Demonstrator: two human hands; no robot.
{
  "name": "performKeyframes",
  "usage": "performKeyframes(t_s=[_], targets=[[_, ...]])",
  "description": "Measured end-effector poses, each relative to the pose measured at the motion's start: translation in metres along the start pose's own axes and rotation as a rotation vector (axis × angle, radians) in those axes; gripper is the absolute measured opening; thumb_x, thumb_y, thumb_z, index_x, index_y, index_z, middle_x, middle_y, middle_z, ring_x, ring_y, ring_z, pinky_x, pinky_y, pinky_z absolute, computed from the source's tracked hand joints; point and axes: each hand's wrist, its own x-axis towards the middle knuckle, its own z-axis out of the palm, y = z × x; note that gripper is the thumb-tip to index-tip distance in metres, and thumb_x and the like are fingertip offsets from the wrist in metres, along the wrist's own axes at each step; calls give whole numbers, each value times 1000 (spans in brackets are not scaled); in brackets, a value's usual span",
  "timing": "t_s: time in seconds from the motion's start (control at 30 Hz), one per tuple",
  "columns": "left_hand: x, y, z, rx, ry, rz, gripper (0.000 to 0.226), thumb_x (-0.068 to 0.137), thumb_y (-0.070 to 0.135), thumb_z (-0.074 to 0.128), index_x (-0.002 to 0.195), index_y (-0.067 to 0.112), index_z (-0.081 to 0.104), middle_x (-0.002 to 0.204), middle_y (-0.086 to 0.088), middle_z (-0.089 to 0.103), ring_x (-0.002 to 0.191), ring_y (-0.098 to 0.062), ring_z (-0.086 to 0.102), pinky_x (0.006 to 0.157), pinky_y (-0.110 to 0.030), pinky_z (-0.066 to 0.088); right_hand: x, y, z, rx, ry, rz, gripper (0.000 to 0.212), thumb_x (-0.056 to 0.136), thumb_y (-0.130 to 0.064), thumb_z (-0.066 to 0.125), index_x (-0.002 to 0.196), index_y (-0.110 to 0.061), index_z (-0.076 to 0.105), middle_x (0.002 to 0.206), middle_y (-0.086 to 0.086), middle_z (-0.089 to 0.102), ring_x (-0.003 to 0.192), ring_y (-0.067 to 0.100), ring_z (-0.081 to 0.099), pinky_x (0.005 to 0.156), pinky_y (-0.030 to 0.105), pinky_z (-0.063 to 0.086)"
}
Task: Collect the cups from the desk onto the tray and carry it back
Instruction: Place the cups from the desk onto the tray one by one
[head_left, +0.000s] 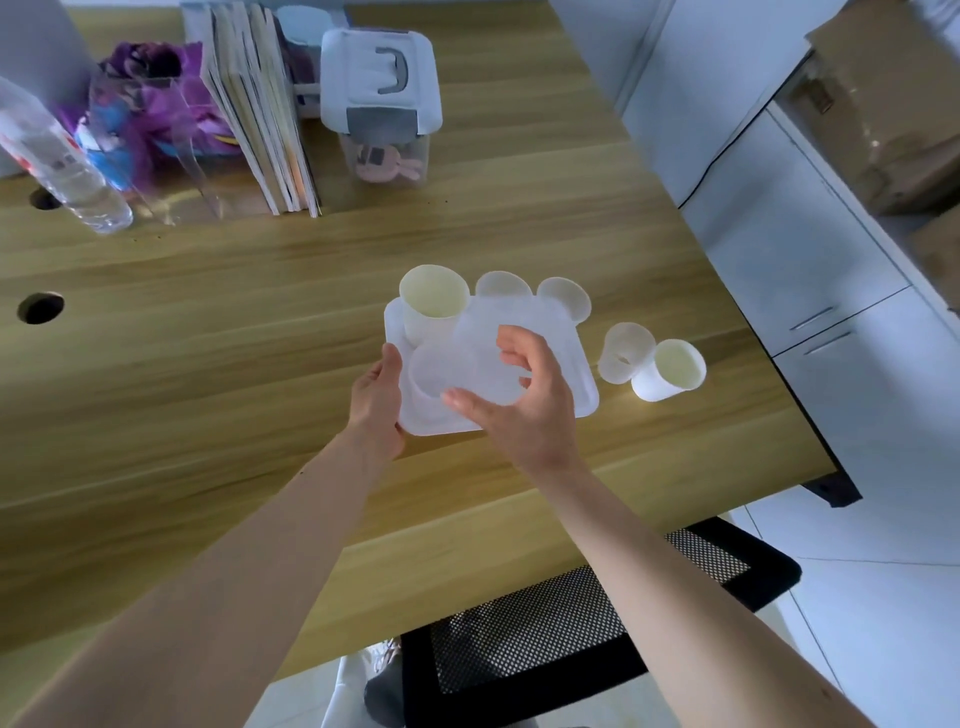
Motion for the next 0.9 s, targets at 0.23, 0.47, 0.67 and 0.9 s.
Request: performKeyframes(t_s=[0.23, 0.47, 0.67, 0.9], targets=[[6, 5, 10, -7, 27, 25, 25, 99, 47, 49, 84, 32, 62, 85, 10, 68, 75, -12, 66, 57, -27, 52, 20, 38, -61, -35, 281, 13, 54, 70, -30, 86, 117, -21, 62, 113, -8, 63, 108, 11, 58, 87, 9, 39], [27, 6, 22, 41, 66, 0, 36, 99, 50, 47, 109, 21, 66, 99, 5, 72, 80, -15, 68, 55, -27, 51, 64, 83, -106, -282, 319, 121, 69, 60, -37, 77, 125, -19, 59, 117, -11, 59, 119, 22, 49, 99, 34, 34], [43, 4, 36, 40, 134, -7, 31, 99, 48, 49, 92, 24, 67, 86, 10, 70, 75, -13, 67, 54, -24, 48, 101, 120, -112, -479, 169, 215, 91, 62, -36, 85, 142, -18, 44, 140, 2, 53, 134, 26, 41, 114, 43, 25], [57, 3, 42, 29, 132, -14, 43, 98, 49, 50, 120, 17, 67, 101, 5, 73, 79, -14, 69, 52, -24, 51, 114, 134, -114, -580, 141, 214, 92, 62, -42, 84, 142, -18, 45, 142, 4, 53, 138, 27, 38, 118, 43, 15]])
